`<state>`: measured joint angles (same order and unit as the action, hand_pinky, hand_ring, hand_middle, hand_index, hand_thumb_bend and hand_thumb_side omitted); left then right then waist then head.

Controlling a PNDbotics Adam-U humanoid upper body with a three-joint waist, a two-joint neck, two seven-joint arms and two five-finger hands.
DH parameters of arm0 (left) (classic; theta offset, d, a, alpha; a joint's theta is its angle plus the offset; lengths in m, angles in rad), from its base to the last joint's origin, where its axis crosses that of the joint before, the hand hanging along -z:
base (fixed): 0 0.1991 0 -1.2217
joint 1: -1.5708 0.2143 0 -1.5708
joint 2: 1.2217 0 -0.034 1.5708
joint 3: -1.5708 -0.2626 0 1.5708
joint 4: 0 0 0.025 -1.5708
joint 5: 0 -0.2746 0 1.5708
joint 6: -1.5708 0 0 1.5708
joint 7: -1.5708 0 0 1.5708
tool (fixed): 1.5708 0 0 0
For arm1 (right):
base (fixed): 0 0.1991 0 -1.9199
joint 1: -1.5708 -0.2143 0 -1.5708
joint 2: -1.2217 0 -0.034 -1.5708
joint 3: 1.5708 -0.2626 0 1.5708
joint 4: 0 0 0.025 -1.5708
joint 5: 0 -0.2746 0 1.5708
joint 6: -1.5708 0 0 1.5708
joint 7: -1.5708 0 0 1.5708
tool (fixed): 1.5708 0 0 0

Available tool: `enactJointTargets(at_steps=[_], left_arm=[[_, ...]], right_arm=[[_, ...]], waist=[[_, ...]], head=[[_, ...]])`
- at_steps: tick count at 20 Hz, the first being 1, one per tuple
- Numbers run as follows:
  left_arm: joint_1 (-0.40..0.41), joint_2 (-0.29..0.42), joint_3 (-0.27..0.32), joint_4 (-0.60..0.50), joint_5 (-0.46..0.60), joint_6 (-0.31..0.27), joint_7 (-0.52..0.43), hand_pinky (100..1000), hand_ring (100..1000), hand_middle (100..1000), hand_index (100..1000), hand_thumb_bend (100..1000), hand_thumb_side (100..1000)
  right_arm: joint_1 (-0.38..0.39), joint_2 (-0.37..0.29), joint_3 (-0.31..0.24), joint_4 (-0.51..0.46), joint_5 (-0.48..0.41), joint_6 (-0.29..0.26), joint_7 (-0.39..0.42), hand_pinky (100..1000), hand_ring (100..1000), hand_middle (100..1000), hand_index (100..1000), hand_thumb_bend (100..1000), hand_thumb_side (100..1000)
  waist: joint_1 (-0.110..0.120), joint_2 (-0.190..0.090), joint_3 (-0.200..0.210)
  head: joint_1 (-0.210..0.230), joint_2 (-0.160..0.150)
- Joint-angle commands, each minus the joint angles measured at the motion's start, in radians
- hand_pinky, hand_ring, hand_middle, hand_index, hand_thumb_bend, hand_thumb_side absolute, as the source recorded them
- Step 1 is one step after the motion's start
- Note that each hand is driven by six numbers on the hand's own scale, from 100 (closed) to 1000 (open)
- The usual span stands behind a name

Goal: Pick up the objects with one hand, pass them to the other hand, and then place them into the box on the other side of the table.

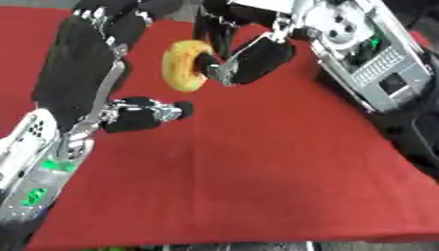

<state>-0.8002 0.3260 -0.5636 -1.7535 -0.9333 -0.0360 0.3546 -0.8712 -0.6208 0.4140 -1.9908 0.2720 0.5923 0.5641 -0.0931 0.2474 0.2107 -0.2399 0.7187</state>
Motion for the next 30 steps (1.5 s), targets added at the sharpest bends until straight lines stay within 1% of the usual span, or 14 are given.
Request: enactJointTargets(at_steps=[1,5,7,10,12,14,17,19,22,24,27,30], left_arm=[[-0.01,0.003,0.009,-0.012,0.011,0.001,0.012,755,765,719,821,981,184],[-0.008,0.004,0.008,-0.01,0.017,0.001,0.019,752,762,715,817,970,194],[-0.004,0.008,0.008,-0.011,0.026,0.001,0.023,745,754,706,809,944,223],[0.015,0.032,0.011,-0.021,0.07,0.007,0.031,729,733,682,777,873,291],[0.042,0.071,0.023,-0.039,0.123,0.021,0.038,716,707,653,757,824,332],[0.075,0.12,0.045,-0.068,0.181,0.043,0.047,708,687,642,744,803,356],[0.134,0.198,0.088,-0.118,0.259,0.087,0.048,702,678,657,736,750,385],[0.173,0.238,0.122,-0.154,0.32,0.114,0.034,702,669,653,730,704,396],[0.225,0.279,0.176,-0.211,0.416,0.145,0.03,703,668,650,726,650,405],[0.248,0.292,0.209,-0.237,0.471,0.155,0.038,705,670,651,725,643,406],[0.268,0.295,0.257,-0.245,0.533,0.149,0.083,709,667,645,719,628,400],[0.273,0.293,0.282,-0.246,0.566,0.143,0.115,710,666,642,717,625,399]], right_arm=[[-0.015,-0.02,-0.017,-0.009,-0.005,0.015,0.003,634,461,367,436,100,100],[-0.011,-0.02,-0.018,-0.009,-0.007,0.02,-0.005,633,460,368,436,100,100],[-0.009,-0.022,-0.024,-0.009,-0.007,0.023,-0.013,632,459,368,436,100,100],[0.0,-0.029,-0.039,-0.009,-0.006,0.032,-0.031,631,456,369,435,100,100],[0.017,-0.042,-0.052,-0.009,-0.005,0.04,-0.054,630,454,370,434,100,100],[0.04,-0.059,-0.066,-0.009,-0.005,0.05,-0.088,629,451,372,433,100,100],[0.088,-0.098,-0.095,-0.009,-0.007,0.08,-0.159,628,447,374,432,100,100],[0.125,-0.127,-0.119,-0.009,-0.015,0.107,-0.215,628,445,375,431,100,100],[0.181,-0.168,-0.16,-0.009,-0.042,0.14,-0.3,628,445,378,430,100,100],[0.222,-0.199,-0.187,-0.009,-0.065,0.163,-0.355,628,445,378,430,100,100],[0.282,-0.241,-0.224,-0.009,-0.113,0.197,-0.436,626,443,380,428,100,100],[0.324,-0.269,-0.256,-0.009,-0.164,0.226,-0.515,624,440,382,427,100,100]], waist=[[0.006,-0.022,0.0],[0.006,-0.021,-0.001],[0.007,-0.02,-0.001],[0.01,-0.019,-0.001],[0.013,-0.017,0.0],[0.018,-0.014,0.002],[0.027,-0.006,0.006],[0.031,-0.001,0.008],[0.034,0.005,0.01],[0.035,0.009,0.012],[0.039,0.017,0.014],[0.043,0.023,0.017]], head=[[-0.002,-0.009],[-0.003,-0.009],[-0.004,-0.009],[-0.012,-0.011],[-0.037,-0.013],[-0.069,-0.016],[-0.107,-0.027],[-0.119,-0.034],[-0.127,-0.045],[-0.132,-0.054],[-0.138,-0.076],[-0.145,-0.093]])
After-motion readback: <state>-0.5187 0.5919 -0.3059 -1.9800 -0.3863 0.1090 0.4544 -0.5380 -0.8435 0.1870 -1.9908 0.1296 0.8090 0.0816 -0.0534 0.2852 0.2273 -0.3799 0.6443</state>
